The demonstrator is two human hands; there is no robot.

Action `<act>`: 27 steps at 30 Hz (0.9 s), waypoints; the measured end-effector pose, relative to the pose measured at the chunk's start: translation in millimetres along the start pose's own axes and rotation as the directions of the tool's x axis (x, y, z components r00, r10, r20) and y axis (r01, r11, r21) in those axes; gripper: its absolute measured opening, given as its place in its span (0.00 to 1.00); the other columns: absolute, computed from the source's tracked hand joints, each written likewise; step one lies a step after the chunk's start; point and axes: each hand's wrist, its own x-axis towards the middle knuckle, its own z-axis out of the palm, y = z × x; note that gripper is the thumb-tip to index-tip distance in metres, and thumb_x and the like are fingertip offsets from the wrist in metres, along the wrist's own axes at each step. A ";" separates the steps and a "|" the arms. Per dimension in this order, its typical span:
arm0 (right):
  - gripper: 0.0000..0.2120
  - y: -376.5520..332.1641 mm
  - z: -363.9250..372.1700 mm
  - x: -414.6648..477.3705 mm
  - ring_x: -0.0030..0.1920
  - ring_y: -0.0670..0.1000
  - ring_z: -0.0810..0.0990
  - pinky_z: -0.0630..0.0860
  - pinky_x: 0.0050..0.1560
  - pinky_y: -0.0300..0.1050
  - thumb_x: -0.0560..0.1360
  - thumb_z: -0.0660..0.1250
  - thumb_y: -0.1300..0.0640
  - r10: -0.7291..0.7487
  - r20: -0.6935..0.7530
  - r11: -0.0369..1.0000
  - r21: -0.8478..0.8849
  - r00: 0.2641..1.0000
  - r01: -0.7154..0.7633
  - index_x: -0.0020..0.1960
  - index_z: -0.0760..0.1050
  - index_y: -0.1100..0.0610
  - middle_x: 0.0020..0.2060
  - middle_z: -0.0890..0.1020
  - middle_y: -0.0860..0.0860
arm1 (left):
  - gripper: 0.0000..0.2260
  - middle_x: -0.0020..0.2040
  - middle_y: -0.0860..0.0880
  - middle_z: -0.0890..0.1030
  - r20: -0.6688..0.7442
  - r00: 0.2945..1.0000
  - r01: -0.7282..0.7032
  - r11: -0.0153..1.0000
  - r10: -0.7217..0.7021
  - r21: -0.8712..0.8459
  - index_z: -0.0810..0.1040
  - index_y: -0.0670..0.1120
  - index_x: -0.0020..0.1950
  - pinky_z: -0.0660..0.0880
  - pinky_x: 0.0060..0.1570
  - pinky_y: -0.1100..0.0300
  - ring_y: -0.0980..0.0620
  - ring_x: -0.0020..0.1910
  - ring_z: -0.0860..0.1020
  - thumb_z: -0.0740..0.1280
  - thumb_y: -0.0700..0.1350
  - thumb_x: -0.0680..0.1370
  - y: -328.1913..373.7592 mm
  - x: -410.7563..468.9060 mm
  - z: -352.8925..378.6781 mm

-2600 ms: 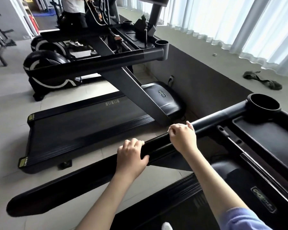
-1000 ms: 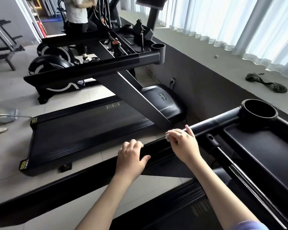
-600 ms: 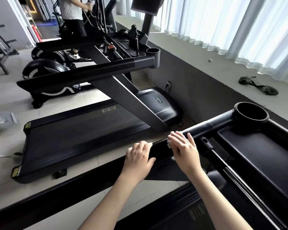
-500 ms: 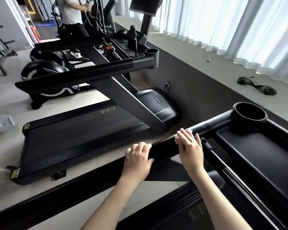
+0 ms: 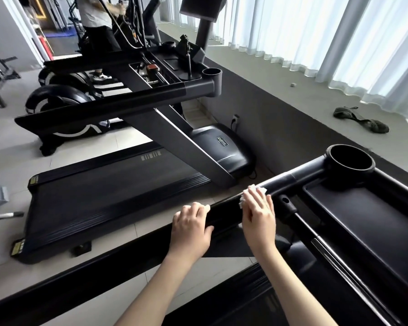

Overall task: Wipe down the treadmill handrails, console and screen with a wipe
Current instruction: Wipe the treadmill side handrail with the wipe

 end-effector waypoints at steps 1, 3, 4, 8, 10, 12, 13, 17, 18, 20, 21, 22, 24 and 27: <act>0.17 0.0 -1.4 -0.9 0.65 0.53 0.74 0.61 0.70 0.51 0.78 0.56 0.56 -0.083 0.028 0.997 0.008 0.996 0.082 0.56 0.81 0.60 0.59 0.81 0.54 | 0.21 0.64 0.53 0.71 0.001 1.000 0.004 1.000 -0.004 0.000 0.68 0.50 0.71 0.62 0.62 0.57 0.50 0.64 0.68 0.64 0.52 0.79 0.2 -0.1 0.2; 0.16 8.3 -11.0 13.0 0.61 0.52 0.78 0.62 0.69 0.52 0.76 0.57 0.56 -0.188 0.081 0.981 -0.019 0.979 0.191 0.52 0.83 0.58 0.54 0.83 0.52 | 0.21 0.62 0.52 0.72 -0.013 1.000 0.009 1.000 -0.009 -0.006 0.70 0.49 0.70 0.64 0.60 0.55 0.48 0.63 0.70 0.66 0.51 0.77 1.3 -0.2 -0.3; 0.14 12.6 -16.0 25.1 0.57 0.53 0.80 0.61 0.68 0.51 0.76 0.58 0.56 -0.189 0.101 0.980 -0.051 0.977 0.195 0.49 0.83 0.57 0.51 0.84 0.51 | 0.21 0.62 0.51 0.73 -0.022 1.000 0.011 1.000 -0.012 -0.013 0.71 0.48 0.69 0.64 0.60 0.54 0.47 0.63 0.71 0.67 0.51 0.77 1.4 -0.3 -0.2; 0.11 10.4 -17.4 61.6 0.49 0.53 0.81 0.55 0.68 0.47 0.72 0.60 0.56 0.025 0.205 0.992 -0.127 0.978 0.001 0.39 0.81 0.55 0.41 0.84 0.49 | 0.22 0.64 0.53 0.71 -0.004 1.000 0.019 1.000 -0.019 -0.021 0.69 0.50 0.71 0.62 0.62 0.57 0.50 0.65 0.68 0.65 0.52 0.78 1.3 -1.5 -0.8; 0.11 3.8 -10.7 56.8 0.47 0.52 0.81 0.56 0.70 0.48 0.71 0.60 0.56 -0.010 0.251 0.994 -0.104 0.968 0.037 0.39 0.81 0.55 0.40 0.84 0.49 | 0.22 0.64 0.53 0.71 -0.007 1.000 0.019 1.000 -0.019 -0.023 0.68 0.50 0.71 0.63 0.62 0.57 0.50 0.65 0.68 0.64 0.52 0.78 1.4 -1.7 -1.5; 0.09 7.6 -10.8 45.5 0.47 0.49 0.82 0.62 0.69 0.53 0.72 0.63 0.57 -0.171 0.244 0.980 -0.058 0.954 0.191 0.42 0.82 0.54 0.42 0.85 0.46 | 0.22 0.65 0.54 0.71 -0.004 1.000 0.019 1.000 -0.020 -0.024 0.68 0.50 0.72 0.62 0.62 0.57 0.50 0.65 0.68 0.64 0.52 0.78 1.5 -1.2 -2.4; 0.09 13.3 -14.2 44.3 0.49 0.47 0.81 0.64 0.68 0.54 0.73 0.63 0.56 -0.217 0.241 0.971 -0.046 0.946 0.235 0.44 0.83 0.53 0.44 0.85 0.45 | 0.22 0.65 0.54 0.70 -0.001 1.000 0.020 1.000 -0.020 -0.022 0.68 0.50 0.72 0.62 0.63 0.58 0.51 0.65 0.67 0.64 0.52 0.79 1.5 -0.7 -2.5; 0.12 35.1 -20.5 51.1 0.56 0.52 0.81 0.59 0.68 0.51 0.76 0.60 0.55 -0.094 0.144 0.988 -0.110 0.985 0.111 0.48 0.83 0.55 0.50 0.85 0.50 | 0.22 0.65 0.55 0.70 0.002 0.999 0.037 0.999 -0.037 -0.019 0.67 0.51 0.72 0.62 0.62 0.58 0.51 0.65 0.67 0.64 0.53 0.78 1.2 -0.4 -1.8; 0.16 33.4 -17.9 45.4 0.59 0.54 0.80 0.58 0.69 0.50 0.77 0.58 0.54 -0.044 0.105 0.992 -0.112 0.993 0.056 0.51 0.83 0.57 0.53 0.84 0.53 | 0.22 0.64 0.54 0.71 -0.003 0.999 0.043 0.999 -0.044 -0.026 0.68 0.51 0.71 0.63 0.62 0.58 0.51 0.65 0.68 0.64 0.52 0.78 1.5 -0.7 -1.4; 0.19 21.9 -11.2 25.6 0.63 0.56 0.77 0.58 0.69 0.50 0.77 0.55 0.54 -0.022 0.062 0.996 -0.082 0.998 0.027 0.56 0.81 0.60 0.58 0.82 0.56 | 0.21 0.63 0.54 0.72 -0.020 0.998 0.051 0.998 -0.052 -0.041 0.70 0.50 0.70 0.64 0.61 0.57 0.50 0.64 0.69 0.65 0.51 0.77 1.9 -0.1 -0.1; 0.19 16.7 -8.8 14.9 0.65 0.56 0.75 0.59 0.70 0.50 0.78 0.55 0.55 -0.052 0.066 0.997 -0.058 0.997 0.055 0.59 0.80 0.61 0.61 0.80 0.56 | 0.21 0.63 0.54 0.73 -0.028 0.998 0.055 0.998 -0.056 -0.043 0.71 0.49 0.69 0.64 0.60 0.57 0.50 0.63 0.69 0.66 0.51 0.76 2.1 0.6 0.4; 0.19 14.5 -9.2 5.6 0.67 0.54 0.72 0.60 0.70 0.50 0.78 0.55 0.56 -0.094 0.083 0.995 -0.034 0.992 0.097 0.61 0.79 0.61 0.63 0.78 0.56 | 0.21 0.62 0.53 0.73 -0.032 0.998 0.058 0.997 -0.060 -0.043 0.72 0.49 0.68 0.64 0.60 0.56 0.50 0.63 0.69 0.66 0.51 0.76 2.6 0.9 0.7; 0.20 22.7 -14.9 1.6 0.69 0.52 0.69 0.60 0.70 0.50 0.78 0.54 0.57 -0.163 0.106 0.985 -0.040 0.981 0.168 0.64 0.78 0.60 0.66 0.76 0.54 | 0.21 0.61 0.53 0.74 -0.041 0.997 0.061 0.997 -0.062 -0.043 0.73 0.48 0.67 0.65 0.59 0.56 0.49 0.62 0.70 0.67 0.50 0.75 2.5 1.4 2.1; 0.20 41.3 -21.1 15.1 0.69 0.52 0.69 0.59 0.71 0.52 0.78 0.54 0.58 -0.041 0.063 0.993 -0.108 0.997 0.047 0.64 0.78 0.60 0.66 0.76 0.54 | 0.19 0.56 0.51 0.77 -0.061 0.996 0.058 0.998 -0.060 -0.033 0.77 0.46 0.62 0.69 0.54 0.51 0.46 0.56 0.75 0.70 0.48 0.72 2.6 1.0 3.8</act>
